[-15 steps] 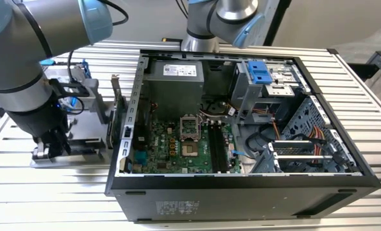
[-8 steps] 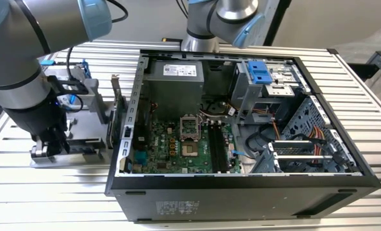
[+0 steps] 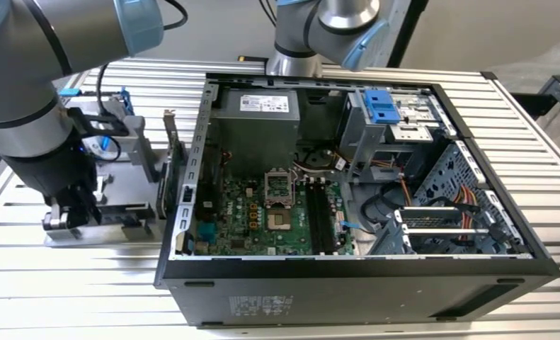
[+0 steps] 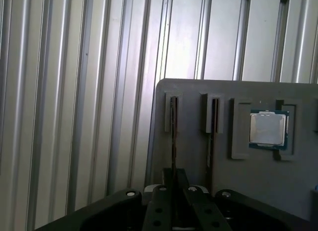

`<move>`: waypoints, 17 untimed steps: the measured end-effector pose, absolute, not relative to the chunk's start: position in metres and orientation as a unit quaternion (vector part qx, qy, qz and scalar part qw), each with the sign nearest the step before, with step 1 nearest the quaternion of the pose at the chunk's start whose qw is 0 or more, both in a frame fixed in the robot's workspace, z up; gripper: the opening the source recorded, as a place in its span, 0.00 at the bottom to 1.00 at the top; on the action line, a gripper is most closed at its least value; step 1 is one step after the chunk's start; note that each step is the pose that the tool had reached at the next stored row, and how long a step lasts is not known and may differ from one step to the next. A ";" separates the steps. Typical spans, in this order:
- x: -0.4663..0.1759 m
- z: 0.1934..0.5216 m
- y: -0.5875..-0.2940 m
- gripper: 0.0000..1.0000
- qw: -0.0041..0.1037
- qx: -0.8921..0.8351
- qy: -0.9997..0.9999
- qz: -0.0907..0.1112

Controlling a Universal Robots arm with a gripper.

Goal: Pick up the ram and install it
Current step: 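Pick up the ram and move it above insertion slot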

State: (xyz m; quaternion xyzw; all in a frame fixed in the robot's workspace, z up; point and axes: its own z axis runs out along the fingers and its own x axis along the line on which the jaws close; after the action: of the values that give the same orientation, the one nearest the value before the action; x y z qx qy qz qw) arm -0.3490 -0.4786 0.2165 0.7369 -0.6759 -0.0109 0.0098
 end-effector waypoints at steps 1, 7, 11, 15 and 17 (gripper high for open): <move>-0.349 0.217 -0.479 0.00 0.010 0.737 -0.676 -0.011; -0.349 0.220 -0.479 0.00 0.008 0.735 -0.678 -0.012; -0.349 0.222 -0.479 0.00 0.006 0.731 -0.683 -0.014; -0.349 0.224 -0.479 0.00 0.005 0.728 -0.686 -0.016; -0.349 0.226 -0.479 0.00 0.004 0.727 -0.687 -0.016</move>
State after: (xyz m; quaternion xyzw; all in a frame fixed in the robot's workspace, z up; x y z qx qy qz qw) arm -0.3491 -0.4793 0.2262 0.7266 -0.6868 -0.0160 0.0042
